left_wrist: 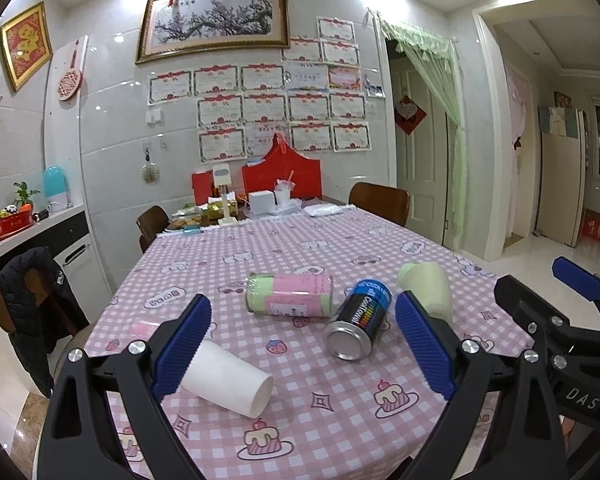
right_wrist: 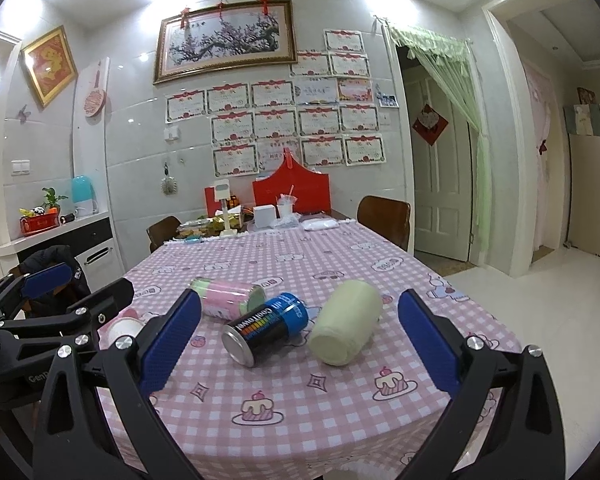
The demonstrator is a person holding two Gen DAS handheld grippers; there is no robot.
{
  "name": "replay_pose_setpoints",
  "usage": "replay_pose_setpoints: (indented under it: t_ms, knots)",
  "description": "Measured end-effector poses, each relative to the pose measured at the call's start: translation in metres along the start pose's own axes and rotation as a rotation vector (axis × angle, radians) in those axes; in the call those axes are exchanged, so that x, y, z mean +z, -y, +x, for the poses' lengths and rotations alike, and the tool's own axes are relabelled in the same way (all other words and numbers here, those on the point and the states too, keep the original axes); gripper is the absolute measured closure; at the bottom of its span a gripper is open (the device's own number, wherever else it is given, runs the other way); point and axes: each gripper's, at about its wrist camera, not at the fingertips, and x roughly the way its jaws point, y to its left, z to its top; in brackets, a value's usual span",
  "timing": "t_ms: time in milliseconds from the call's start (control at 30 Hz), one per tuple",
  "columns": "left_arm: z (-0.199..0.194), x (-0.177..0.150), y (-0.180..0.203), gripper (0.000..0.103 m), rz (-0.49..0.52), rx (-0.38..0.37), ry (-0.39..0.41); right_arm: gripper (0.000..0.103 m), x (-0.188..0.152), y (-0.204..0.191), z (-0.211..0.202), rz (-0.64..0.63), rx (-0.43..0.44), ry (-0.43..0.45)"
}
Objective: Flip cup upside down
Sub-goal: 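Move the left gripper down to the black-and-blue CoolTowel can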
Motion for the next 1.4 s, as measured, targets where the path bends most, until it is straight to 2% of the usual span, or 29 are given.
replay_pose_setpoints:
  t_ms: [200, 367, 567, 800, 1000, 1267, 1333, 1367, 1400]
  knots:
    - [0.029, -0.007, 0.014, 0.011, 0.003, -0.051, -0.068, 0.008, -0.009, 0.020, 0.013, 0.024, -0.034, -0.042]
    - [0.069, -0.021, 0.031, 0.011, 0.008, -0.122, -0.176, 0.008, -0.020, 0.044, 0.030, 0.061, -0.084, -0.090]
    - [0.115, -0.034, 0.050, 0.011, 0.050, -0.125, -0.275, 0.008, -0.035, 0.070, 0.050, 0.112, -0.125, -0.160]
    - [0.157, -0.036, 0.052, 0.011, 0.069, -0.116, -0.345, 0.008, -0.048, 0.070, 0.076, 0.123, -0.112, -0.225]
    - [0.188, -0.039, 0.053, 0.011, 0.091, -0.135, -0.396, 0.008, -0.053, 0.071, 0.096, 0.132, -0.103, -0.253]
    - [0.217, -0.039, 0.050, 0.012, 0.064, -0.162, -0.457, 0.008, -0.054, 0.068, 0.106, 0.139, -0.103, -0.274]
    - [0.221, -0.040, 0.050, 0.019, 0.054, -0.177, -0.476, 0.008, -0.053, 0.068, 0.107, 0.135, -0.105, -0.276]
    - [0.223, -0.041, 0.049, 0.027, 0.048, -0.180, -0.488, 0.008, -0.052, 0.068, 0.107, 0.135, -0.105, -0.275]
    - [0.224, -0.041, 0.047, 0.028, 0.039, -0.183, -0.493, 0.008, -0.052, 0.067, 0.107, 0.135, -0.105, -0.275]
